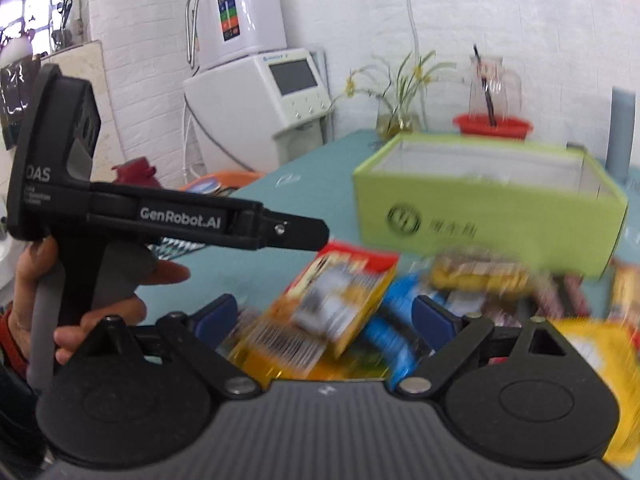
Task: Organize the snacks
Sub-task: 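Move the open left gripper back over the snack pile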
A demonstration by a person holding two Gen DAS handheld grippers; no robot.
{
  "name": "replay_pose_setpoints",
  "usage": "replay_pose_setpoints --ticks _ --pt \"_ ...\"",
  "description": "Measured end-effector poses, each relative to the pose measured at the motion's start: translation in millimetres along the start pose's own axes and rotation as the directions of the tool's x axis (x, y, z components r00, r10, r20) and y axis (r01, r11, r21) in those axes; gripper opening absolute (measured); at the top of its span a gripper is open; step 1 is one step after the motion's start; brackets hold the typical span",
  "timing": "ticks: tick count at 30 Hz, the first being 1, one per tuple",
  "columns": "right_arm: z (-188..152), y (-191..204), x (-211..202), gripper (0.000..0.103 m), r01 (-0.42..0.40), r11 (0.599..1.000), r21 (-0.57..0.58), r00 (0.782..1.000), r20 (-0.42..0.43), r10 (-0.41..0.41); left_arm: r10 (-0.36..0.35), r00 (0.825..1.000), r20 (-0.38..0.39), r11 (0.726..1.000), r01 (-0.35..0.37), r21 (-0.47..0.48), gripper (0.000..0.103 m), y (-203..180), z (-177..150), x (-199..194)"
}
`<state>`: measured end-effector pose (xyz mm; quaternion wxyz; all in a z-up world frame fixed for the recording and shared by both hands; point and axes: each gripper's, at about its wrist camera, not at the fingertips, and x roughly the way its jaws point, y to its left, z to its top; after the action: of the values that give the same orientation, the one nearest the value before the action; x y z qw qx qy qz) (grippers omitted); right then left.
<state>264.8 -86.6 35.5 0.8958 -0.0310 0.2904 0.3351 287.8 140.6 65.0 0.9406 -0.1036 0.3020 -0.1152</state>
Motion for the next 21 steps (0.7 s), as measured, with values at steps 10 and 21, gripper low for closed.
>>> replay_pose_setpoints --ticks 10,21 --pt "-7.8 12.9 39.6 0.093 -0.035 0.999 -0.020 0.997 -0.066 0.034 -0.065 0.982 -0.179 0.993 0.082 0.086 0.049 -19.2 -7.0 35.0" --pt "-13.0 17.2 -14.3 0.094 -0.010 0.999 -0.053 0.999 0.036 0.012 -0.191 0.973 -0.127 0.977 0.201 0.075 0.009 -46.9 -9.7 2.2"
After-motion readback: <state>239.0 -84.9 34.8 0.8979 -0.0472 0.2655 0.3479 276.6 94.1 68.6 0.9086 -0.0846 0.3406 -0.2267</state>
